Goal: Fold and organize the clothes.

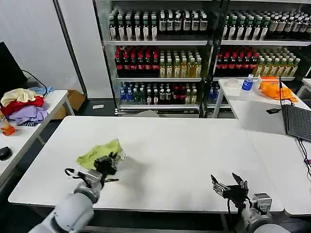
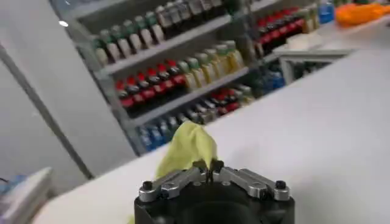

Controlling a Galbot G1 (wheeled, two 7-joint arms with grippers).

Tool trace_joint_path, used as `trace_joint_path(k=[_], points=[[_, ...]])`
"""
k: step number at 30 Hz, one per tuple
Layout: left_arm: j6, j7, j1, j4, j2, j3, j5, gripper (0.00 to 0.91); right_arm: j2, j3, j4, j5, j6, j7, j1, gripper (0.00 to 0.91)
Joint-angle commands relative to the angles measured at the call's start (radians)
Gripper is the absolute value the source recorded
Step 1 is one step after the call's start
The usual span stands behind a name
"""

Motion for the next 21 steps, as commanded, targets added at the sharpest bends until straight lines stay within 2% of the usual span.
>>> trace_joint_path(k=[1, 5, 11, 17, 18, 19, 21], points=[[0.039, -0.034, -0.095, 0.046, -0.145, 0.248, 0.024, 0.020, 0.010, 0.004, -0.001, -0.012, -0.001, 0.000, -0.006, 0.907], [0.039, -0.061, -0.201, 0.139, -0.207, 0.321, -0.032, 0.020, 0.010, 0.004, -0.009, -0.012, -0.002, 0.000, -0.002, 0.907], [0.039, -0.115, -0.370, 0.353, -0.387, 0.373, -0.127, 0.020, 0.011, -0.008, -0.029, -0.014, -0.004, 0.000, 0.016, 0.907], [0.037, -0.126, -0.472, 0.506, -0.488, 0.407, -0.142, 0.020, 0.005, -0.013, -0.045, -0.011, -0.009, 0.000, 0.043, 0.907], [0.037, -0.117, -0.484, 0.523, -0.497, 0.413, -0.133, 0.131, 0.003, -0.013, -0.047, -0.011, -0.010, -0.002, 0.046, 0.907], [0.036, -0.105, -0.489, 0.531, -0.504, 0.416, -0.129, 0.907, 0.003, -0.014, -0.049, -0.010, -0.011, -0.003, 0.050, 0.907], [-0.002, -0.054, -0.507, 0.560, -0.519, 0.425, -0.116, 0.907, 0.001, -0.017, -0.054, -0.010, -0.013, -0.004, 0.057, 0.907]])
